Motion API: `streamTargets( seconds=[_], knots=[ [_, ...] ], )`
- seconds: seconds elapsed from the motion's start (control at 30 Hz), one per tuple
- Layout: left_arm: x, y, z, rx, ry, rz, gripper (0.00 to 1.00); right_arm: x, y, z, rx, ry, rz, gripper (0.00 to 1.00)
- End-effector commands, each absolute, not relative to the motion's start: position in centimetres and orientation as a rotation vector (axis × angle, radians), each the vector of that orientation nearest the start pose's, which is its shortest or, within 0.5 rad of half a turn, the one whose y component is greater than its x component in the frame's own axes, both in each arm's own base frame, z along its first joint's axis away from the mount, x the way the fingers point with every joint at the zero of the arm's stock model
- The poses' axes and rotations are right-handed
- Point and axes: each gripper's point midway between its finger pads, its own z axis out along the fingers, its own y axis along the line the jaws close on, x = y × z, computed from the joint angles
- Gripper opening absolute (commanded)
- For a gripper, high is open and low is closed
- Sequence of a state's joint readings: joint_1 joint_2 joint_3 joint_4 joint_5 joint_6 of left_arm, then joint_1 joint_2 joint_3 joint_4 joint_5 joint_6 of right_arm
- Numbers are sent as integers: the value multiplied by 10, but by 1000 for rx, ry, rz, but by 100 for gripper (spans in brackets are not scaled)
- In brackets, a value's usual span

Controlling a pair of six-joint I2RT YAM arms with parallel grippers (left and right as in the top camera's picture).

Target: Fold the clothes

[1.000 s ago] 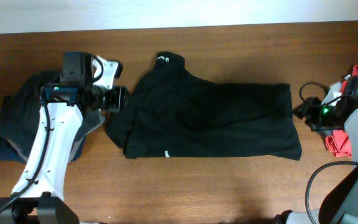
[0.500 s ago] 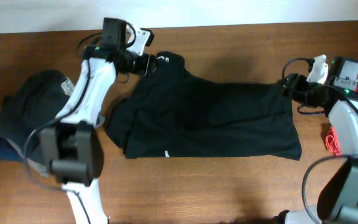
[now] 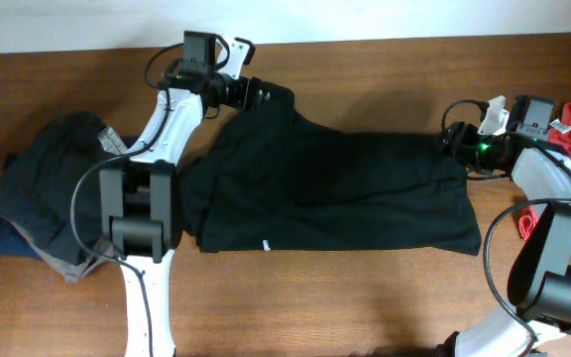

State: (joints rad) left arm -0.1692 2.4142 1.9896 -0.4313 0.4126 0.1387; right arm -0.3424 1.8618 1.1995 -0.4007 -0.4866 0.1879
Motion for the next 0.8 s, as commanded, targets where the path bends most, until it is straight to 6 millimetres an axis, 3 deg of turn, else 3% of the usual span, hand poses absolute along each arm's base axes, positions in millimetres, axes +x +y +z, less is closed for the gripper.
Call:
streamTargets(
  seconds=[0.0, 0.03, 0.3, 0.37, 0.47, 0.63, 0.77],
  knots=[
    [604, -178, 46, 565, 2320, -525, 76, 440, -67, 73, 505, 2490, 605, 66],
    [606, -178, 41, 555, 2318, -528, 76, 438, -67, 72, 509, 2495, 607, 66],
    [607, -188, 26, 555, 2319, -542, 43, 435, -66, 70, 519, 2512, 612, 65],
    [606, -190, 27, 559, 2316, -545, 30, 435, -66, 70, 520, 2512, 612, 65],
    [609, -193, 36, 553, 2295, -561, 2, 435, -72, 68, 532, 2517, 567, 65],
    [608, -200, 82, 582, 2234, -667, 0, 436, -93, 64, 570, 2515, 422, 65],
    [592, -195, 113, 571, 2287, -667, 0, 447, -101, 70, 553, 2462, 384, 66]
  ],
)
